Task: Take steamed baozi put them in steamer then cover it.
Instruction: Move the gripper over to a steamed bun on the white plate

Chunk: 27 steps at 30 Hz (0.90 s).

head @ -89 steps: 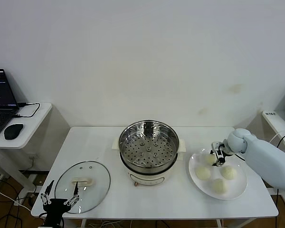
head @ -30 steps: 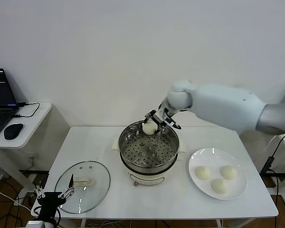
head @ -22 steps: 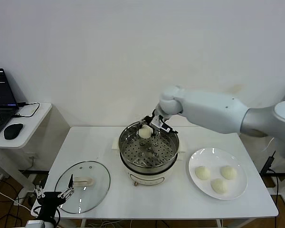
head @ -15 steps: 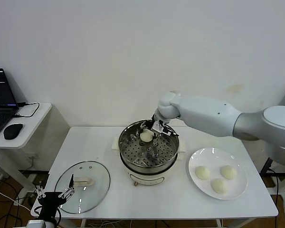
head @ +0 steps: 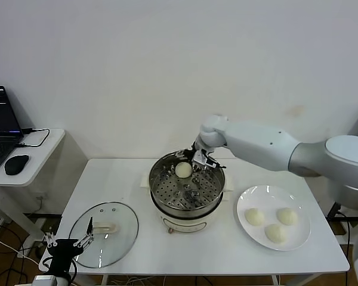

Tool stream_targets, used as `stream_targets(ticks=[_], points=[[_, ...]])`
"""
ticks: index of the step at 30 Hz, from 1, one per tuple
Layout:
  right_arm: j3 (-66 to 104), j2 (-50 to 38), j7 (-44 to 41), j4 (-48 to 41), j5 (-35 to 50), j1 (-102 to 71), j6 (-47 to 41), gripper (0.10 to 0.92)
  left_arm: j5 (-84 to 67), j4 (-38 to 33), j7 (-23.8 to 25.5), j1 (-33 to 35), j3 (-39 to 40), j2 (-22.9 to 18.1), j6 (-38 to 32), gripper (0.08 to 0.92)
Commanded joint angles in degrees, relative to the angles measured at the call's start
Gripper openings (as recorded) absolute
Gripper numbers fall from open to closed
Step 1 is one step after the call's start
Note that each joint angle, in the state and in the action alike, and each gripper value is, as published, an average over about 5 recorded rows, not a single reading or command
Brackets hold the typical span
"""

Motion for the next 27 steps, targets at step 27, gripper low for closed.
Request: stream_targets(ticks=[27], points=[[5.29, -47.22, -7.50, 34.49, 7.15, -9.07, -34.18, 0.823, 0.81, -4.37, 0.34, 1.63, 0.23, 0.48, 2.84, 0.823]])
